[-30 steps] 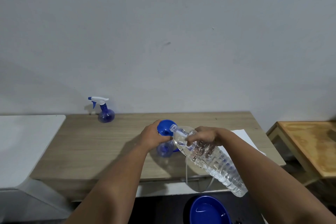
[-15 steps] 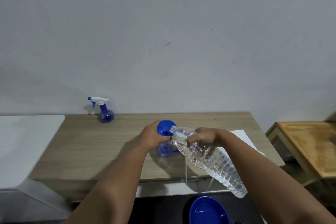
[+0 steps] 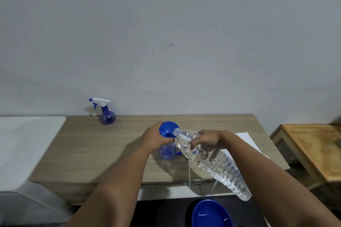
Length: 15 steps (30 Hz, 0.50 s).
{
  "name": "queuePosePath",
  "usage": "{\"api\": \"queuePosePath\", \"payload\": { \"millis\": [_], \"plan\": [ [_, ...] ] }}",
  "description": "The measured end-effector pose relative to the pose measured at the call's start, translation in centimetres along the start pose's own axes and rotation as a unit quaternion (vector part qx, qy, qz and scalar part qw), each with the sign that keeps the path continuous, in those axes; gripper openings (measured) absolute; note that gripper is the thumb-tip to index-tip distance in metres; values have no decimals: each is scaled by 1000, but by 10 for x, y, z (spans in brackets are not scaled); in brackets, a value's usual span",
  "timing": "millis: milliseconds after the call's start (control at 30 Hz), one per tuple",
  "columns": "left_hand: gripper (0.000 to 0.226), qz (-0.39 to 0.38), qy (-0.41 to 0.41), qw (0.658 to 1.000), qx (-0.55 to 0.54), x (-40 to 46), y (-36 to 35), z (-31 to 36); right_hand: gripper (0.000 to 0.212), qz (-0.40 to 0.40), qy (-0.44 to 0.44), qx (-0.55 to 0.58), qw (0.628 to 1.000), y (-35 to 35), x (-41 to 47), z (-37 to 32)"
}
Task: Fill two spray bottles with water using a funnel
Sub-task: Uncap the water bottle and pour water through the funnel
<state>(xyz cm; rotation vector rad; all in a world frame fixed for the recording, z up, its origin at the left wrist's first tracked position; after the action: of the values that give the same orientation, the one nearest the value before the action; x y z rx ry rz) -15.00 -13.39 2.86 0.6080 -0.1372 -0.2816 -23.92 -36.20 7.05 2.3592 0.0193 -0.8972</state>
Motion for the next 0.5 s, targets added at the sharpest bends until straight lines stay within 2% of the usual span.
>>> {"api": "queuePosePath", "payload": {
  "millis": [133,333,500],
  "plan": [
    [60,4,4,1000,-2,0,0,-1,63,2,6,-7,1000,0,-3,-2],
    [63,1,5,1000,-3,0,0,-2,59,2,9,-3,1000,1,-3,-4],
    [59,-8,6,1000,-5,1,1,-1,32,30,38,-3,999,-2,-8,-7]
  ]
}}
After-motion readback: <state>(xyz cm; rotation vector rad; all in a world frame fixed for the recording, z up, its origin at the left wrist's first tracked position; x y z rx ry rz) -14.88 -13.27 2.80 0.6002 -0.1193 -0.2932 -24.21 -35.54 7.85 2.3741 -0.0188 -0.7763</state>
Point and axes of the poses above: each hand's wrist, its own x-axis towards the middle knuckle, its own y-axis out of the back of the hand, z = x × y, the point moved 2 cm from there along x, towards the middle knuckle, and after that the axes turned 13 degrees about z, right-handed, at the moved point
